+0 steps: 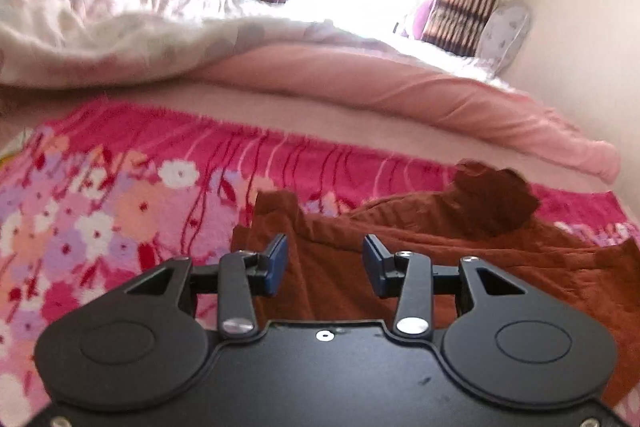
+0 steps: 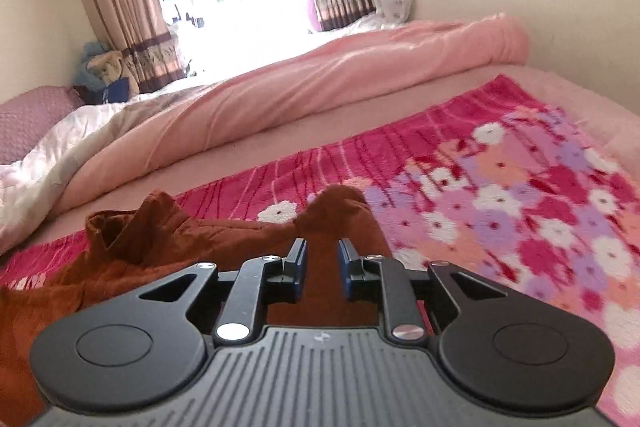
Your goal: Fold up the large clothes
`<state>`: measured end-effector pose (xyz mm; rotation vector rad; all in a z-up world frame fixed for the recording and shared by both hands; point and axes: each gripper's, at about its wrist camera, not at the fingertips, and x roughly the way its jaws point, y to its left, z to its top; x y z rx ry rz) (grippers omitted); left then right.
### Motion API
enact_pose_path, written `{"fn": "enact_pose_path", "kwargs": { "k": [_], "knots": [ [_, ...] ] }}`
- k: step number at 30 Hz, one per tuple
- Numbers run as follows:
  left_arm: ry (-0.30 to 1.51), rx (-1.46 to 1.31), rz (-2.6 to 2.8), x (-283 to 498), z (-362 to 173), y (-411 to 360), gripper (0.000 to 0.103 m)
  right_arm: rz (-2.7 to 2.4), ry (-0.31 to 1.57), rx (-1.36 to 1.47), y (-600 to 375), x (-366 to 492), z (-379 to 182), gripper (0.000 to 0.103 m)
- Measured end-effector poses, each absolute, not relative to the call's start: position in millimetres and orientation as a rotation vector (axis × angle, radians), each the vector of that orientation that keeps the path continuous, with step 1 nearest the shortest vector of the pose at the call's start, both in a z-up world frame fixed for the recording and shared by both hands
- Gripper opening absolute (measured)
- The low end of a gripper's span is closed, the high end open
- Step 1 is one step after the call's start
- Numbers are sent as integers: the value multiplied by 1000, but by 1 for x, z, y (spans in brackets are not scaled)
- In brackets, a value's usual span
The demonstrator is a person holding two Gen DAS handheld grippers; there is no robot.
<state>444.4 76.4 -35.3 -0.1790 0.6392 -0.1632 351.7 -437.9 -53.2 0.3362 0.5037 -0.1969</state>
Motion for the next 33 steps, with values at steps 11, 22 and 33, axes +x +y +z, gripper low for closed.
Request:
{"fn": "enact_pose_path", "kwargs": {
  "k": [11, 22, 33],
  "knots": [
    [754, -275, -148, 486, -90, 94, 45, -244, 618, 398, -459, 398, -99, 19],
    [646, -218, -194, 411, -33, 89, 43, -189, 480, 380, -446, 328, -53, 27],
    [684, -220, -187, 324, -68, 91, 43, -212, 524, 302, -431, 239, -82, 28]
  ]
}}
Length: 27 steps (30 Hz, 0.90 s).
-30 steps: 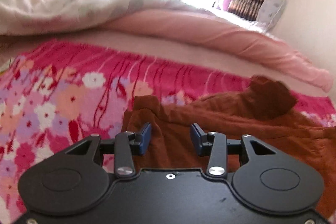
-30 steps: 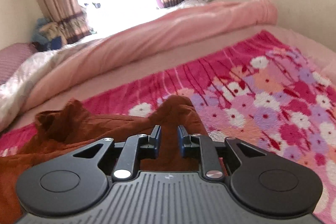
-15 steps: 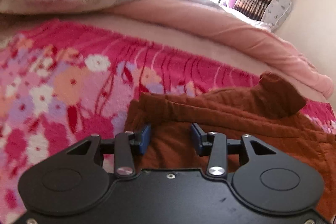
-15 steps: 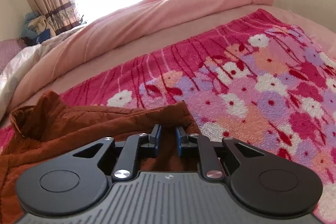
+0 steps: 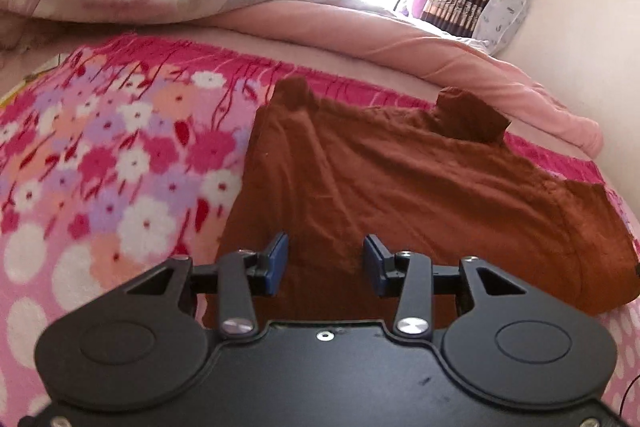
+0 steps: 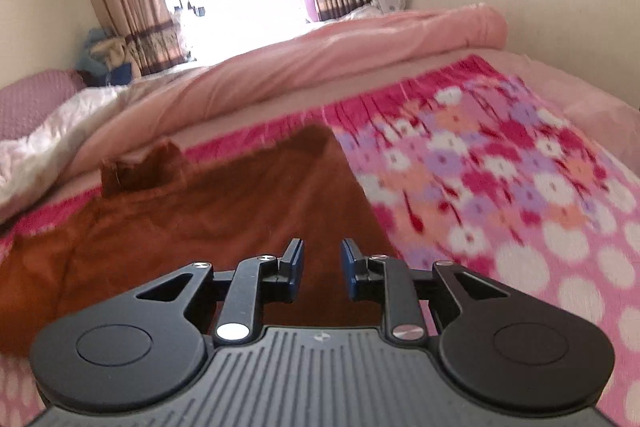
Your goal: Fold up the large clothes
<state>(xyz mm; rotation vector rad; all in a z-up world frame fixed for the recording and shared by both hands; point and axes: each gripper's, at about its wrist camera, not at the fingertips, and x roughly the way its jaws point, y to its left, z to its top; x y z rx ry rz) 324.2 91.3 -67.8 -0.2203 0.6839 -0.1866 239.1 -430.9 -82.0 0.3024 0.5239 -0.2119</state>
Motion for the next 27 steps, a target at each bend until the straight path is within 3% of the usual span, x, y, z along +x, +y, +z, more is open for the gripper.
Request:
{"fn": "enact_pose_path", "kwargs": {
  "k": [9, 14, 20, 27],
  "knots": [
    [683, -254, -183, 328, -86, 95, 44, -254, 508, 335, -435, 239, -115, 23],
    [680, -239, -180, 325, -82, 94, 43, -313, 493, 346, -420, 231, -97, 28],
    [684, -257, -180, 325, -80, 96, 43, -139, 413, 336, -345, 233, -65, 36],
    [679, -272, -185, 325, -81, 98, 43, -5, 434, 226, -245, 264, -70, 36]
  ]
}}
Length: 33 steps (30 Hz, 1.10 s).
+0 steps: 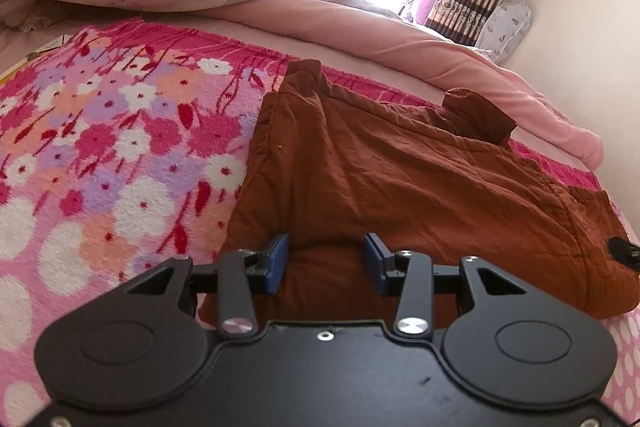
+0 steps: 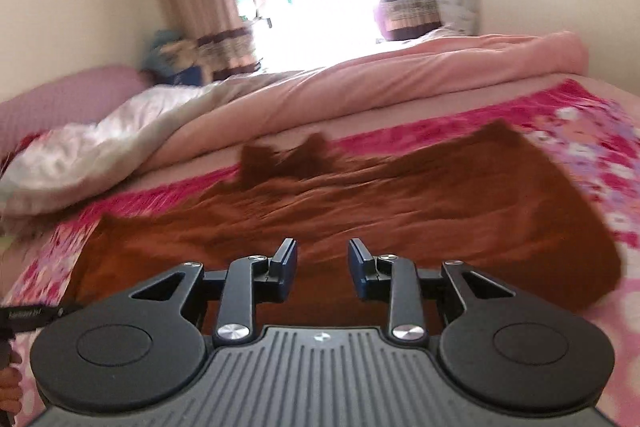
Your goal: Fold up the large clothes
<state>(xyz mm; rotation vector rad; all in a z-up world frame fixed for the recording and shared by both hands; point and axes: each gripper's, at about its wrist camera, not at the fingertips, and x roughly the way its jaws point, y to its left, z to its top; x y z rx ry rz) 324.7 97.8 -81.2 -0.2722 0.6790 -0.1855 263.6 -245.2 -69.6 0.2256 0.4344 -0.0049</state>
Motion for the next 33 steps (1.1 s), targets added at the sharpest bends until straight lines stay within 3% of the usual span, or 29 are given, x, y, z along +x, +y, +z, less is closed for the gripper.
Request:
{"fn": "enact_pose_path", "kwargs": {
  "k": [7, 12, 22, 33],
  "knots": [
    [645, -338, -193, 315, -76, 109, 43, -72, 505, 194, -222, 288, -97, 41],
    [565, -586, -127, 265, -75, 136, 48, -74, 507, 184, -220, 288, -104, 41],
    [557, -1034, -139, 260, -137, 137, 54, -60, 505, 192, -222, 290, -106, 41],
    [483, -1073, -86, 292, -140, 132, 58, -45, 509, 204, -226, 291, -107, 41]
  ]
}}
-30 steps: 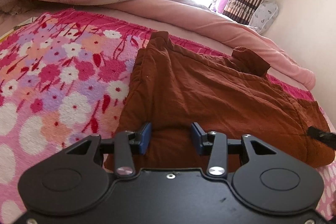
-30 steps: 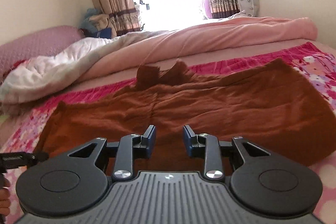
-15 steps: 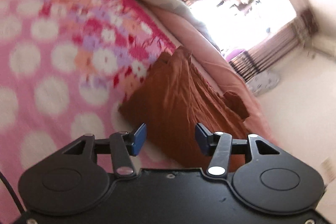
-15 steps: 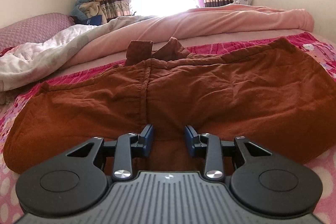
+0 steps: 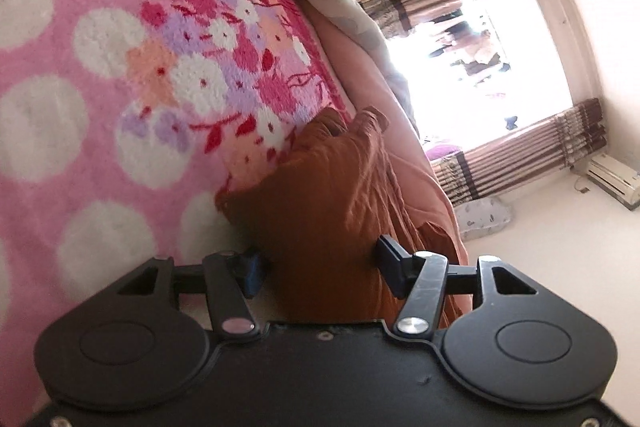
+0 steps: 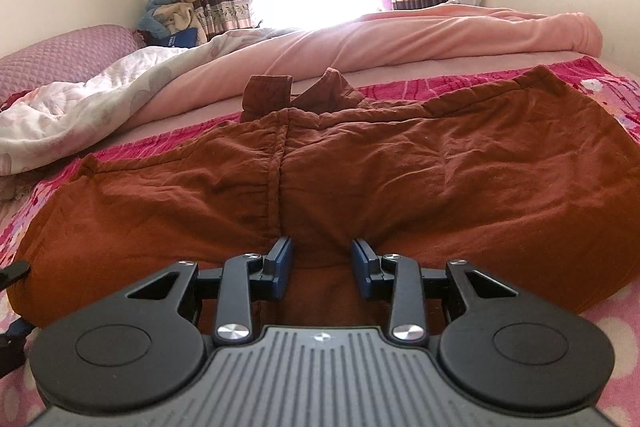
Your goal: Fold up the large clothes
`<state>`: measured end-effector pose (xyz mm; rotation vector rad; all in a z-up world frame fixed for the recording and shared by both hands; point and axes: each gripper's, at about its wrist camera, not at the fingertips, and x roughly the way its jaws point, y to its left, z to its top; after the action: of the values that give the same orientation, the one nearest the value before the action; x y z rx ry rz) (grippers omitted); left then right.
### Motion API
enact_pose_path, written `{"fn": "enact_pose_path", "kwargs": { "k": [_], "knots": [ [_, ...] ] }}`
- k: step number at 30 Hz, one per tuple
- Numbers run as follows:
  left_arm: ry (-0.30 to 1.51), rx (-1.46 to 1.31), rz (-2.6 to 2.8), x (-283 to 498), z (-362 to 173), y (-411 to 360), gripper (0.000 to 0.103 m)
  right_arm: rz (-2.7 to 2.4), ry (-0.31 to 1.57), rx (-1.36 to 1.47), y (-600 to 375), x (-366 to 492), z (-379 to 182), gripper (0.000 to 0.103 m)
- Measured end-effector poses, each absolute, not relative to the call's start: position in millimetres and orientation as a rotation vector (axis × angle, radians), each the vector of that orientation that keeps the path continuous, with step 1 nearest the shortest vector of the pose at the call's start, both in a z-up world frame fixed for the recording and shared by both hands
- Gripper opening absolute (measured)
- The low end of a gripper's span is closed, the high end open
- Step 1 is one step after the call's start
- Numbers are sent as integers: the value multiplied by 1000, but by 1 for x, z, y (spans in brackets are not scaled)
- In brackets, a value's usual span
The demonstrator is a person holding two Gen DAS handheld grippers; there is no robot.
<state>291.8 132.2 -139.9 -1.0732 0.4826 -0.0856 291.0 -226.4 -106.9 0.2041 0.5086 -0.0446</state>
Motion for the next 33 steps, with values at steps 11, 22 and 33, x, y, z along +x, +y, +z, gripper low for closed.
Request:
{"fn": "enact_pose_path", "kwargs": {
  "k": [11, 22, 33],
  "knots": [
    [522, -1045, -43, 326, -131, 131, 53, -48, 512, 210, -225, 291, -109, 41],
    [484, -871, -114, 316, -95, 119, 33, -52, 515, 206, -225, 291, -110, 41],
    [402, -769, -365, 322, -25, 58, 28, -22, 517, 244, -235, 289, -102, 41]
  ]
}}
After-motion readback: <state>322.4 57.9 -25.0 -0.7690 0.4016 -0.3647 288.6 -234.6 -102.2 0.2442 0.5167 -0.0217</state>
